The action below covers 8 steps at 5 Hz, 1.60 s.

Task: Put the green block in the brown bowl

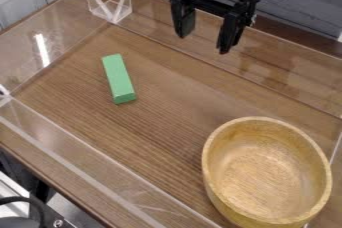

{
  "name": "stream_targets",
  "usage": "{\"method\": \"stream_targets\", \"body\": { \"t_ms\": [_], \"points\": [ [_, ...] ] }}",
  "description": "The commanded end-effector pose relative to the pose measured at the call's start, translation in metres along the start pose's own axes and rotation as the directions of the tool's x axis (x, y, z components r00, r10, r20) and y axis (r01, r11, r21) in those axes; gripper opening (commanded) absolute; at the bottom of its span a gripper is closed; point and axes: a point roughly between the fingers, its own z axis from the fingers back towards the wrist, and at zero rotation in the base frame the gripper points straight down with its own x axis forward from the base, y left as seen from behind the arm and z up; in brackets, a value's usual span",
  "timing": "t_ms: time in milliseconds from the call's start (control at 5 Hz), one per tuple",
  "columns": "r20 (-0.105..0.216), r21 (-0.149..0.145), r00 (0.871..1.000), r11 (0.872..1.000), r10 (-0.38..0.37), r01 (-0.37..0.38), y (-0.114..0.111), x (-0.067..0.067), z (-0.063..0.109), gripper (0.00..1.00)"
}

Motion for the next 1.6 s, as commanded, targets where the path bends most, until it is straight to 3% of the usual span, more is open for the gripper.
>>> {"method": "stream_targets", "body": {
  "t_ms": [0, 200, 600, 1000, 1400],
  "points": [
    [-0.001, -0.024, 0.990, 0.990, 0.138, -0.138, 0.020, -0.002, -0.005, 1.00],
    [-0.017, -0.053, 0.927, 0.925, 0.375, -0.375, 0.058, -0.013, -0.019, 1.00],
    [0.009, -0.100, 0.773, 0.770, 0.634, -0.630, 0.114, -0.029, -0.034, 1.00],
    [0.006, -0.112, 0.743, 0.738, 0.670, -0.665, 0.116, -0.027, -0.059, 1.00],
    [-0.008, -0.131, 0.715, 0.708, 0.699, -0.694, 0.113, -0.021, -0.073, 1.00]
  ]
}}
